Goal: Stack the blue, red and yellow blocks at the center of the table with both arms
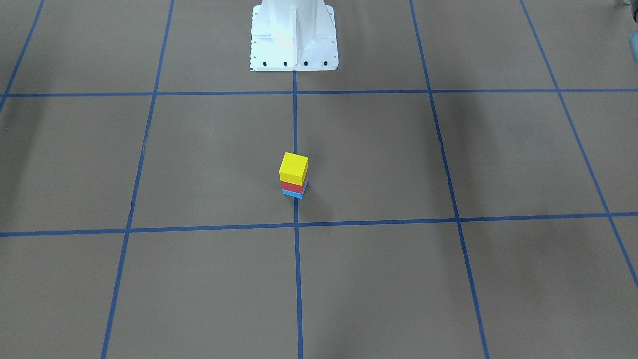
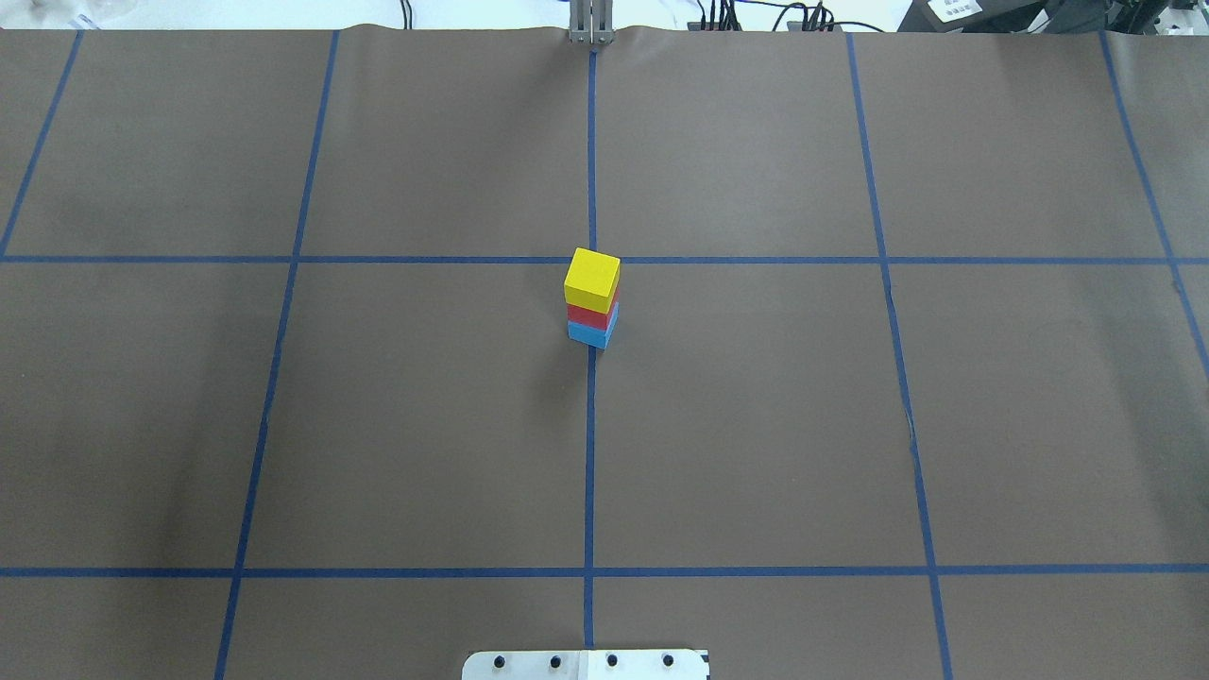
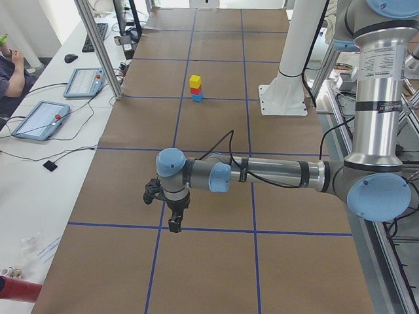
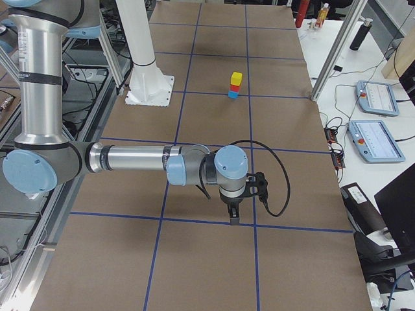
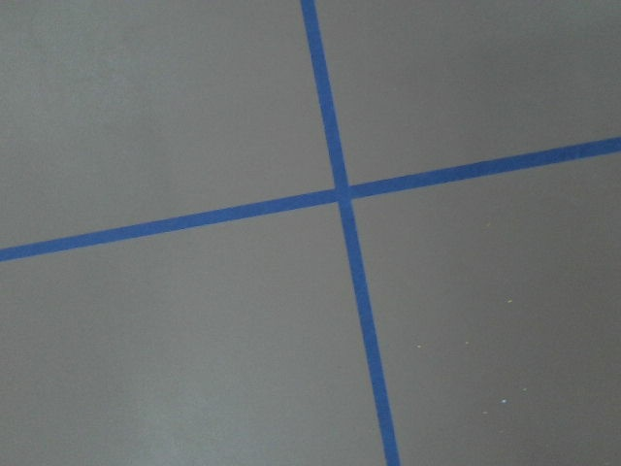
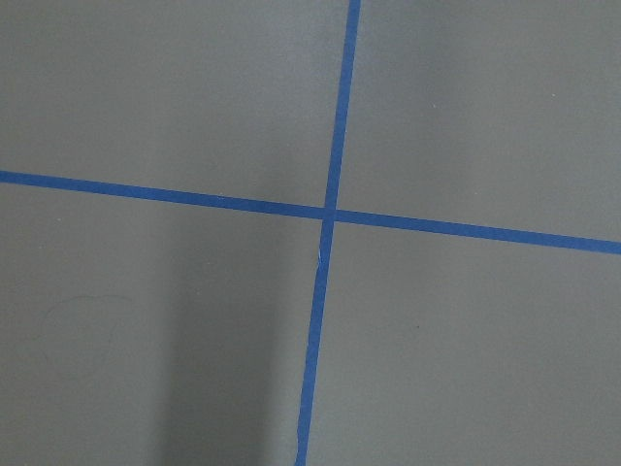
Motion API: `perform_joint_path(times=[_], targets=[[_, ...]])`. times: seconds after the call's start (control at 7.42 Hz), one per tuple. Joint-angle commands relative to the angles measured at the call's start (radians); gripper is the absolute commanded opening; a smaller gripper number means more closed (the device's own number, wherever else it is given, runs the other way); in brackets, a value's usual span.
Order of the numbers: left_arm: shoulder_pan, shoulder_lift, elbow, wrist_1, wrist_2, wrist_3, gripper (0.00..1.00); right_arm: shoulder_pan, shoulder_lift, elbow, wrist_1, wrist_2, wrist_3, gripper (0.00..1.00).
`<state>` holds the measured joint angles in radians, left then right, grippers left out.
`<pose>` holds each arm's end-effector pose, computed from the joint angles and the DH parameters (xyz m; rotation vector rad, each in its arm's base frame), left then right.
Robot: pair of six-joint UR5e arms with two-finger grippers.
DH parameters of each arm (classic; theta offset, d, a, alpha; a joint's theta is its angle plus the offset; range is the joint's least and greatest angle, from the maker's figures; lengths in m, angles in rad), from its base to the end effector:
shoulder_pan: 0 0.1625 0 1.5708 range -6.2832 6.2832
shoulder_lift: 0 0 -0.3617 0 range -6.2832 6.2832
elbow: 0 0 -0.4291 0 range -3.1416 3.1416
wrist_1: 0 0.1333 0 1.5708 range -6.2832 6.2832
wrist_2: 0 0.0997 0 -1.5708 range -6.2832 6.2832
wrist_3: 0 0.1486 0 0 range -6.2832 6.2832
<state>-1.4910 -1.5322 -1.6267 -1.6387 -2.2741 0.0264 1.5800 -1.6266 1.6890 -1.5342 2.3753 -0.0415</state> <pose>0.0047 -0.5254 0.6209 0.0629 0.7053 0.1317 0.0310 -0.5172 0.5896 0.1140 -0.8013 -0.0703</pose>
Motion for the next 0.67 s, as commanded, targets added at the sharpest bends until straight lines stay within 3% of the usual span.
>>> perform_joint_path(times=[0.0,0.27,0.54], targets=[[-0.061,0.007,-0.034,0.031,-0.110,-0.003,1.00,-0.029,0.016,0.001,0.000,0.002,0.042,0.99],[-0.061,0.006,-0.138,0.170,-0.102,-0.006,1.00,-0.029,0.016,0.000,-0.001,0.004,0.042,0.99],[-0.060,0.009,-0.134,0.171,-0.053,-0.006,1.00,-0.028,0.016,0.001,-0.003,0.004,0.043,0.99]])
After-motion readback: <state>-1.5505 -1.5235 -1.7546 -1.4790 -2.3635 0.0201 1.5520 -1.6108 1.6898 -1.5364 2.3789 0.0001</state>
